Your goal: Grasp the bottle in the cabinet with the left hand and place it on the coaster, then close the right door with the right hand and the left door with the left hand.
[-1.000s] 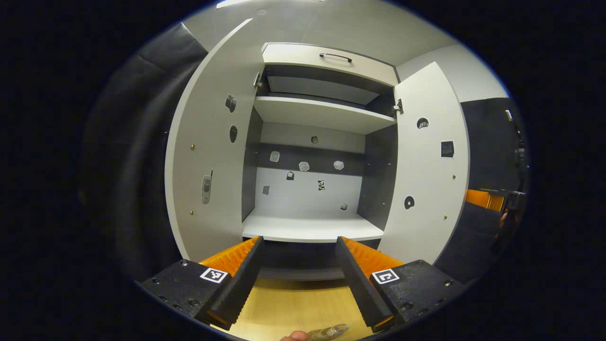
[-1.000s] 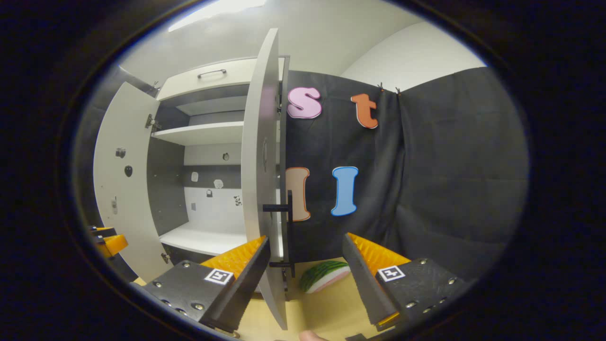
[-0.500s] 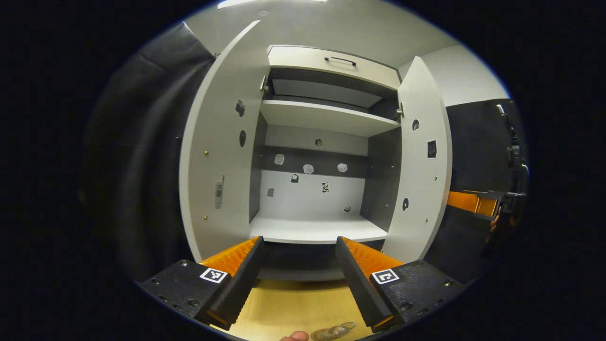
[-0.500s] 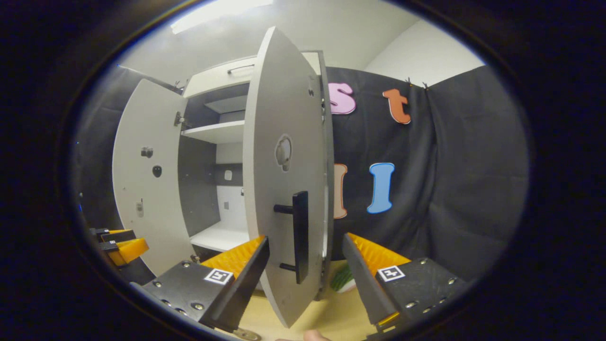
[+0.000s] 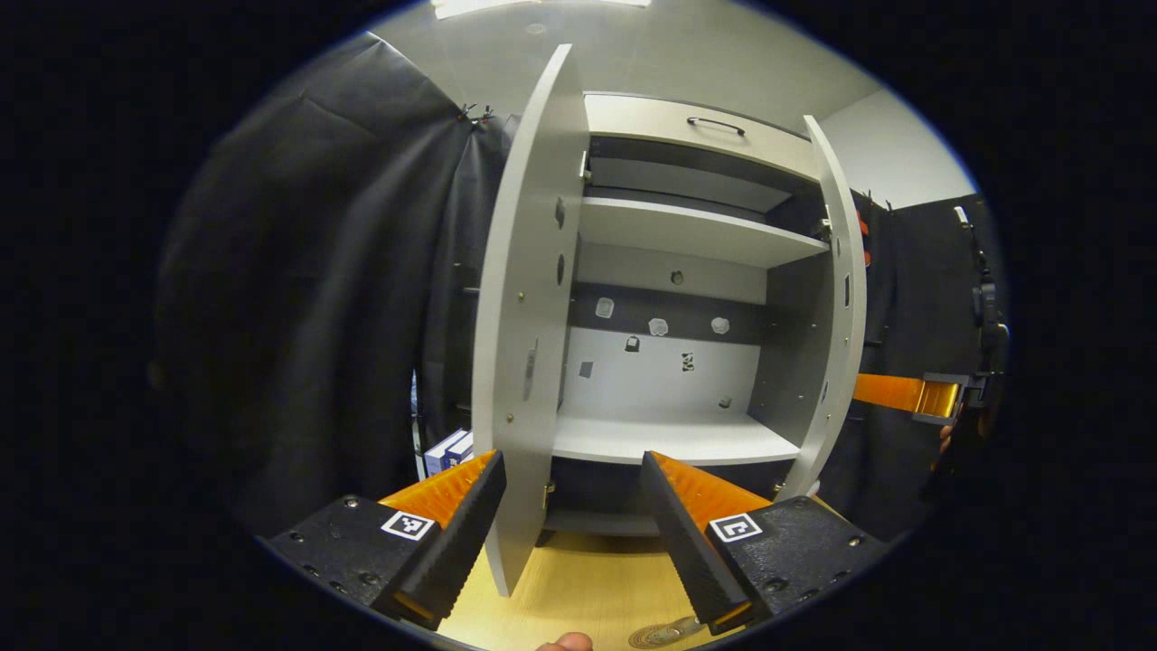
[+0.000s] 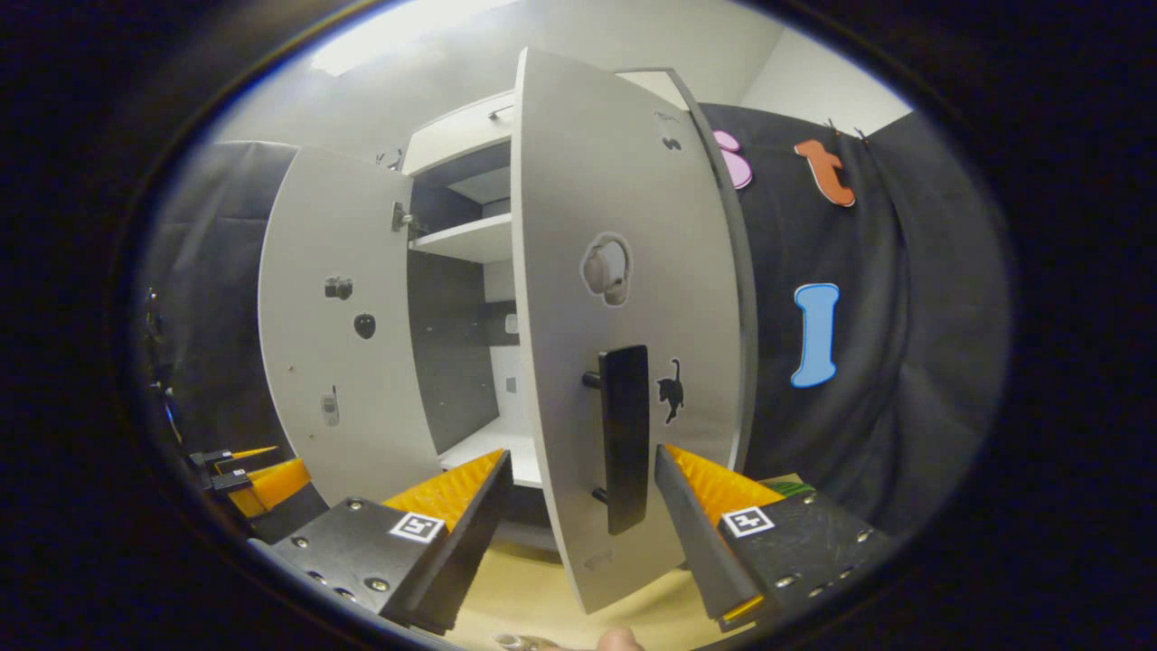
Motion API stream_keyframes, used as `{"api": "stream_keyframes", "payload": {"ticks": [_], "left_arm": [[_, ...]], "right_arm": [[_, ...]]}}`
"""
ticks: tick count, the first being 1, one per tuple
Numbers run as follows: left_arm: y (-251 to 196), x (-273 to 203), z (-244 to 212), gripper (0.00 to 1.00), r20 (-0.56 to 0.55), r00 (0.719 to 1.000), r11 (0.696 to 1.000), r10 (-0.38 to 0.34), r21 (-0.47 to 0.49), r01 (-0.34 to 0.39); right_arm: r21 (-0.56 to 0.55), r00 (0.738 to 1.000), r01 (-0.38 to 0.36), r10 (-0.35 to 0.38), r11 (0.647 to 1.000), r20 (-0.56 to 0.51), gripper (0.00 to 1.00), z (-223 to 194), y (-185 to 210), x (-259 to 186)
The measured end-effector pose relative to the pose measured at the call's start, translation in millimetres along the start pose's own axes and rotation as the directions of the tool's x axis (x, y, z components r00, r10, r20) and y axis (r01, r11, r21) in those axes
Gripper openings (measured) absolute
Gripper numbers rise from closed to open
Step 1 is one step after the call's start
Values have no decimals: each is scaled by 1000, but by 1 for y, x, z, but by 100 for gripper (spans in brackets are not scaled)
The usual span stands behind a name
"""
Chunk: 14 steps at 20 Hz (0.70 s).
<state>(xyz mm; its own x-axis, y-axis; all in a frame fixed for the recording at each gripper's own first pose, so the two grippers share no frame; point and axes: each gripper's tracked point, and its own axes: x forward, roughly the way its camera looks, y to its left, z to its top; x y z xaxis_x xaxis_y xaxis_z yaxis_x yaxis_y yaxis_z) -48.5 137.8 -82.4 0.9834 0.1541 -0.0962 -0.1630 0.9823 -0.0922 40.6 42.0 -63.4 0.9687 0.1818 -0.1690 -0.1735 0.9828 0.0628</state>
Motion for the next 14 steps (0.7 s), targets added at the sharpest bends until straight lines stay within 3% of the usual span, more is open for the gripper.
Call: {"api": "stream_keyframes", "payload": {"ticks": [9,14], "left_arm": [[56,-8,20,95,53,986,988,157,4,-157],[86,-11,18,95,51,972,973,231,-17,-230]], "right_arm": [[17,999,-28,28,999,22,93,5,12,2],[-15,999,9,-8,1000,40,96,6,5,-1]]}}
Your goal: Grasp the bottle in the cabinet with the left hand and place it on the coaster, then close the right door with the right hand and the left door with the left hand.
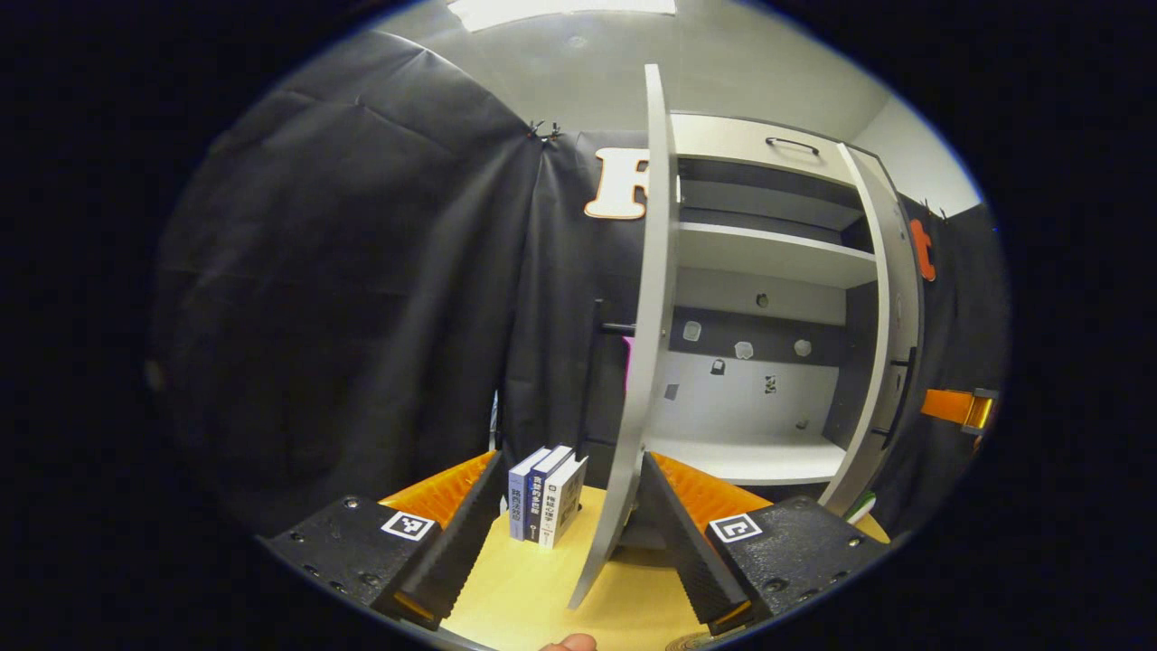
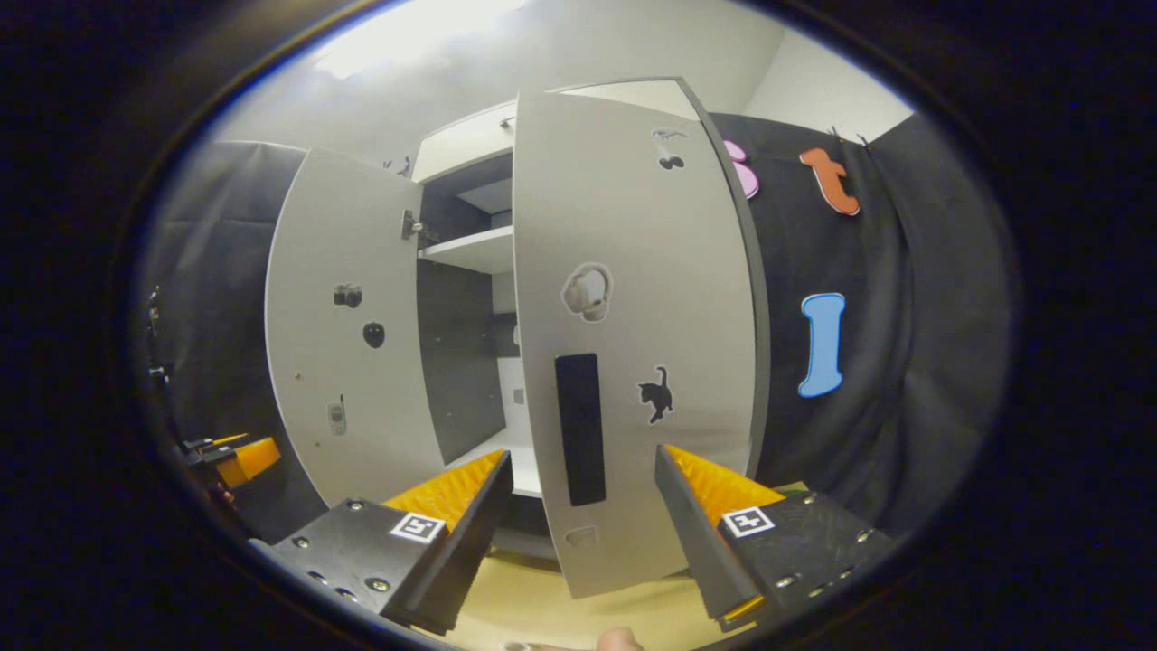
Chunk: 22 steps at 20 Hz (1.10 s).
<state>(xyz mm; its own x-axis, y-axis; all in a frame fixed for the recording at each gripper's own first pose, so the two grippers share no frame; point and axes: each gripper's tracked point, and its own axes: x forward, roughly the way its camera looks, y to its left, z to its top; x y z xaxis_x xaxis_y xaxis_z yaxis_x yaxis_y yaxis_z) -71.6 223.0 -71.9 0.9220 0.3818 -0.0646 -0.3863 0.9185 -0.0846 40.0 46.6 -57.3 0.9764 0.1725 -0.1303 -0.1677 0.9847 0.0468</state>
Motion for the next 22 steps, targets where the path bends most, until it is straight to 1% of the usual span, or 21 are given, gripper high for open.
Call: {"api": "stream_keyframes", "payload": {"ticks": [2,3,4,5,6,7,8,9,10,11,12,13,14,20,21,22], "left_arm": [[9,5,-4,95,-14,1000,1000,19,-6,-19],[13,7,-5,95,-19,1000,1000,24,-10,-25],[16,11,-7,95,-25,999,1000,28,-13,-28],[18,15,-8,95,-29,999,999,30,-18,-31],[20,20,-9,89,-32,999,999,30,-24,-31],[21,26,-10,89,-39,999,999,24,-29,-25],[22,30,-12,89,-44,999,999,18,-34,-19],[22,36,-13,95,-46,999,999,11,-38,-12],[21,42,-15,95,-49,999,999,2,-41,-4],[20,45,-16,90,-54,999,999,-5,-42,3],[19,47,-17,89,-59,998,999,-15,-44,13],[17,49,-17,89,-62,998,999,-27,-43,24],[19,52,-18,95,-63,998,999,-28,-36,26],[14,57,-21,95,-75,994,997,-76,-39,73],[13,57,-21,95,-78,993,996,-83,-30,81],[12,57,-20,95,-79,993,996,-85,-22,84]], "right_arm": [[-4,1000,12,-12,1000,3,96,0,-1,-1],[-5,1000,18,-18,1000,4,93,-1,-1,-2],[-5,1000,26,-26,1000,7,96,0,-2,-2],[-5,999,34,-34,999,9,96,0,-3,-2],[-3,999,42,-42,999,11,96,0,-3,-2],[-1,999,51,-51,999,15,93,0,-4,-4],[0,998,61,-61,998,18,96,1,-6,-4],[1,997,73,-73,997,21,96,0,-7,-5],[1,996,87,-87,996,21,96,-1,-9,-6],[3,995,101,-101,995,21,96,-2,-11,-7],[7,993,112,-113,994,23,96,-2,-13,-7],[12,992,123,-123,992,26,96,-2,-15,-8],[17,991,132,-132,991,29,96,-1,-15,-8],[36,987,154,-155,987,43,96,-1,-15,-6],[38,987,154,-156,987,42,93,-2,-15,-6],[40,987,153,-155,987,38,93,-3,-15,-5]]}}
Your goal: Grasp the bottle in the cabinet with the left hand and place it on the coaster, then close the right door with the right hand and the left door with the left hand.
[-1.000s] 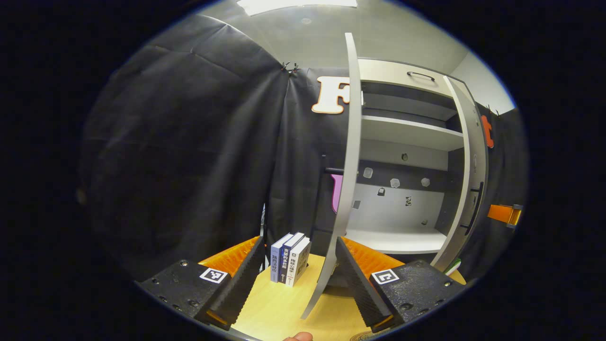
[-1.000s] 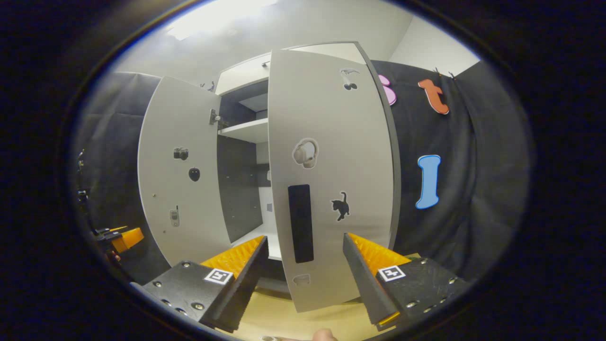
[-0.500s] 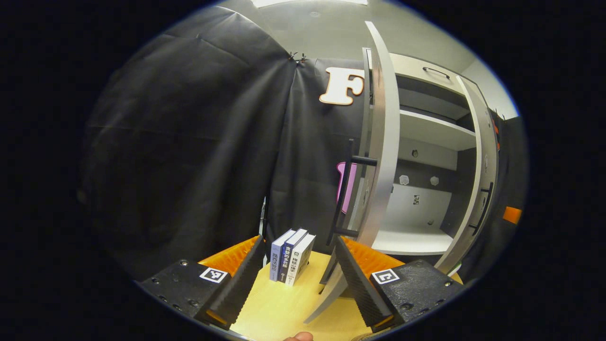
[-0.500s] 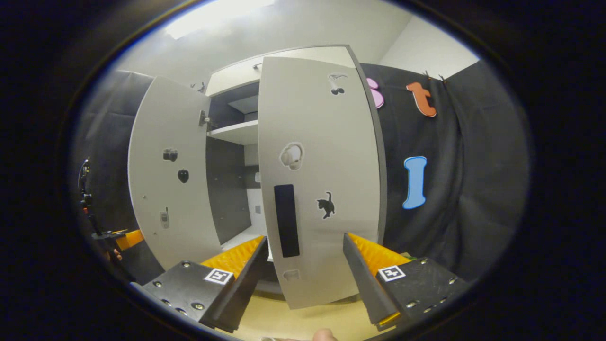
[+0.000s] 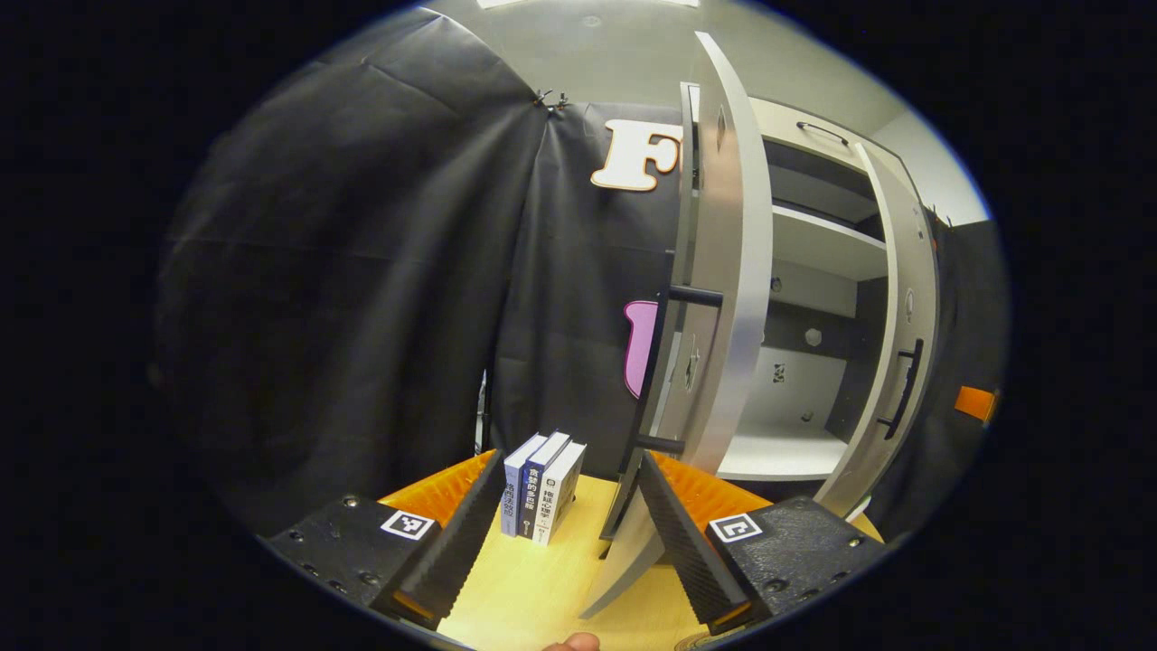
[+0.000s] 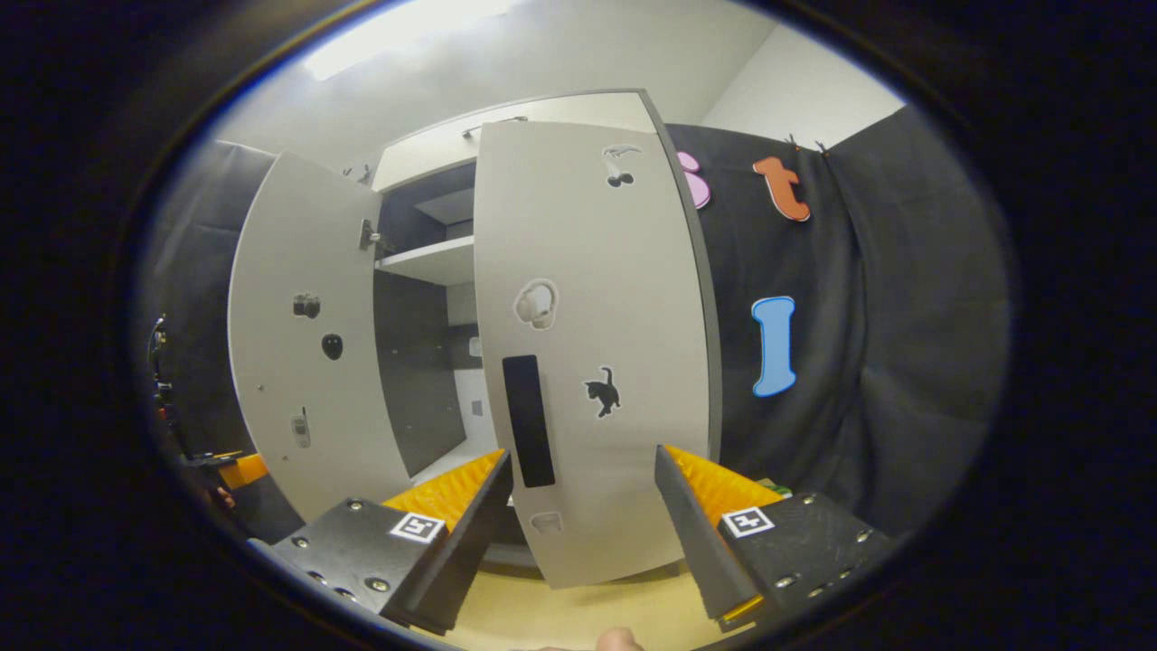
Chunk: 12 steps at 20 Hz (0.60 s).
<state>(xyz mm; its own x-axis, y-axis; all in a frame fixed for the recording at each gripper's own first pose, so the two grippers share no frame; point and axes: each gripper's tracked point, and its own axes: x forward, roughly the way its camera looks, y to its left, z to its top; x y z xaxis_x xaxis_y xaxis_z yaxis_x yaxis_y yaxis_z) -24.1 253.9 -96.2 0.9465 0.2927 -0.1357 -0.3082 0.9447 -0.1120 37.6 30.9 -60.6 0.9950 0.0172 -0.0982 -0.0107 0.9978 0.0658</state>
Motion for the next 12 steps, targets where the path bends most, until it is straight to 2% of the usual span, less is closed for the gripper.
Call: {"api": "stream_keyframes", "payload": {"ticks": [1,2,5,7,9,12], "left_arm": [[-1,-1,1,95,0,1000,1000,1,6,-1],[-1,0,1,95,4,1000,1000,2,13,-2],[-4,-1,1,95,8,1000,1000,4,27,-4],[-6,0,-1,95,3,1000,1000,-5,20,5],[-10,-1,-2,94,0,1000,1000,-17,3,17],[-17,-2,-4,94,-5,1000,999,-31,-12,31]], "right_arm": [[3,1000,-1,1,1000,-5,96,-2,0,0],[5,1000,-2,2,1000,-10,93,-3,0,1],[8,1000,6,-6,1000,-9,96,-5,-4,-1],[10,1000,9,-9,1000,-13,93,-6,-7,-1],[14,1000,11,-11,1000,-20,96,-8,-11,-1],[22,1000,12,-12,1000,-22,93,-8,-13,-2]]}}
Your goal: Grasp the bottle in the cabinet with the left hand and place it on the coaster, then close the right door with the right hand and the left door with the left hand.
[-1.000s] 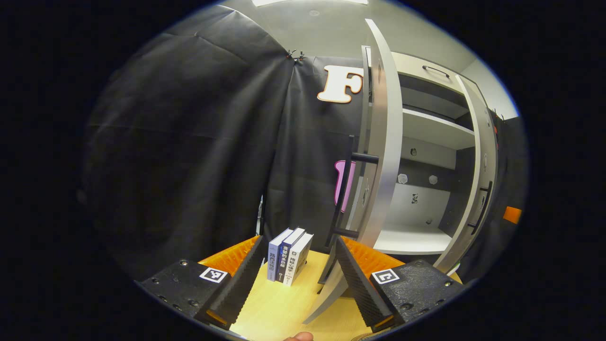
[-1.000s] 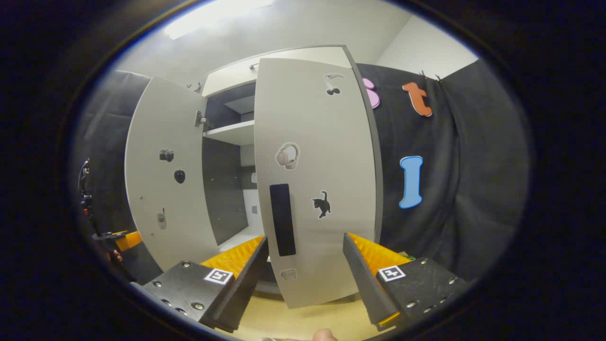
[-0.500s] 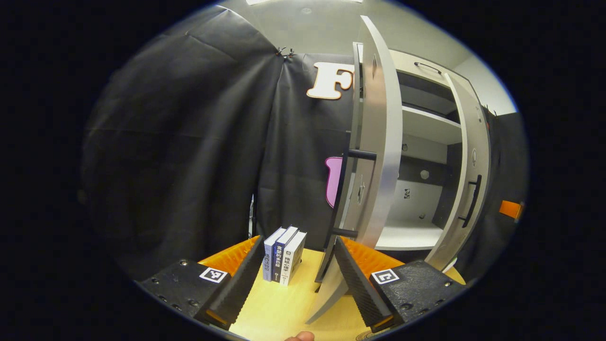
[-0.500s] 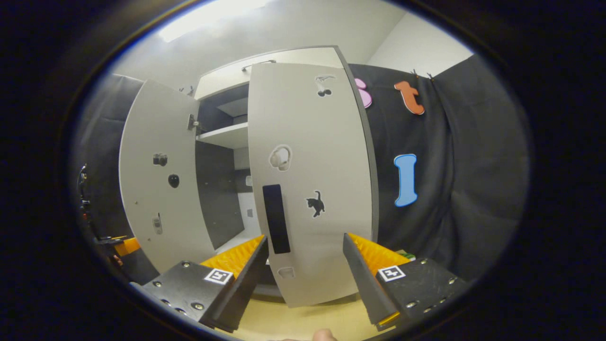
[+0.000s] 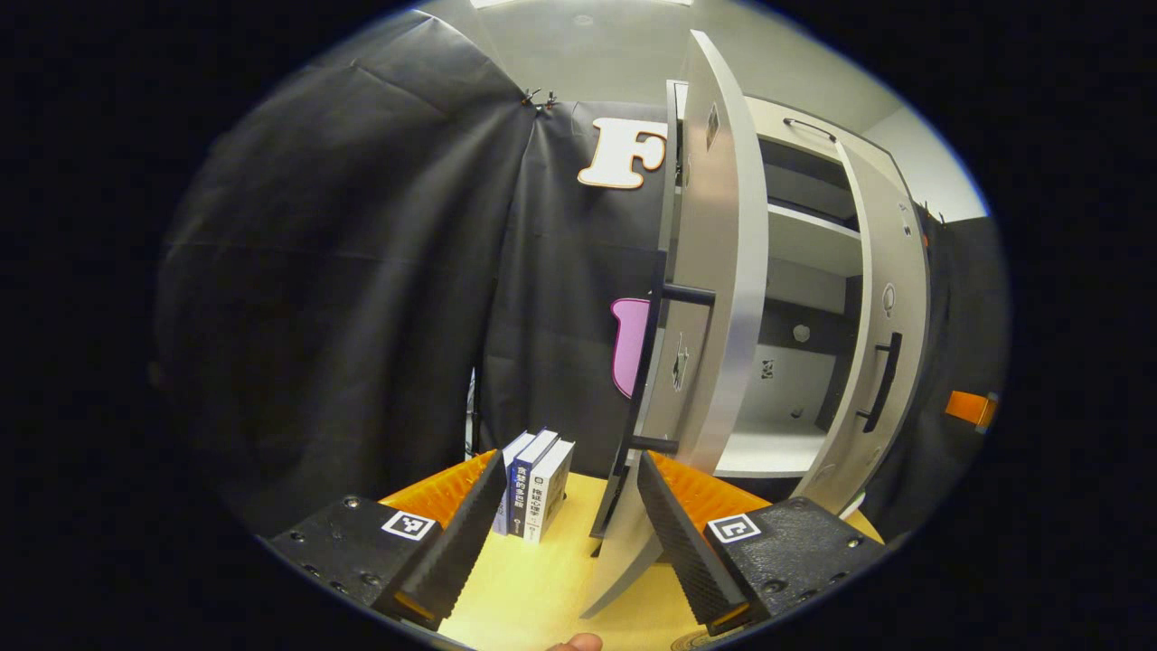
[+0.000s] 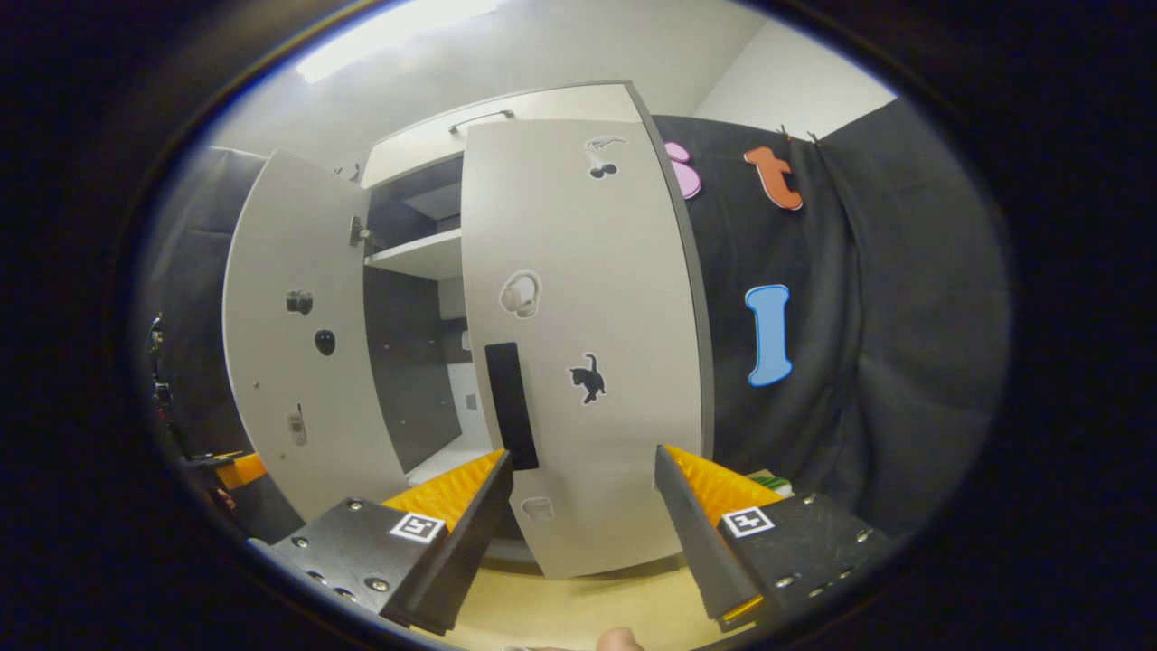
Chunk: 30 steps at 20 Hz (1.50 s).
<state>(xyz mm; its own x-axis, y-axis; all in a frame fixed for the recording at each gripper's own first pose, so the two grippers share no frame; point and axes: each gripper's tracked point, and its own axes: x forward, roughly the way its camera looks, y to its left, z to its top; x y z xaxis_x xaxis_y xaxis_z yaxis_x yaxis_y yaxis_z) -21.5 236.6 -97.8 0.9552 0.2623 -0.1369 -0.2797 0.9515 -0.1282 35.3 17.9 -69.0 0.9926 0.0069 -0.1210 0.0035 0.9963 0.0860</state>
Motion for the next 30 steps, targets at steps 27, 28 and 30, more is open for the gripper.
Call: {"api": "stream_keyframes", "payload": {"ticks": [27,28,30], "left_arm": [[-96,9,-16,94,-35,975,976,-218,20,219],[-100,10,-17,94,-35,973,973,-227,26,228],[-107,13,-18,94,-39,969,969,-245,31,246]], "right_arm": [[12,999,48,-48,999,-14,96,-7,-28,-17],[13,999,51,-51,999,-15,96,-7,-30,-16],[17,998,57,-57,998,-16,96,-7,-32,-16]]}}
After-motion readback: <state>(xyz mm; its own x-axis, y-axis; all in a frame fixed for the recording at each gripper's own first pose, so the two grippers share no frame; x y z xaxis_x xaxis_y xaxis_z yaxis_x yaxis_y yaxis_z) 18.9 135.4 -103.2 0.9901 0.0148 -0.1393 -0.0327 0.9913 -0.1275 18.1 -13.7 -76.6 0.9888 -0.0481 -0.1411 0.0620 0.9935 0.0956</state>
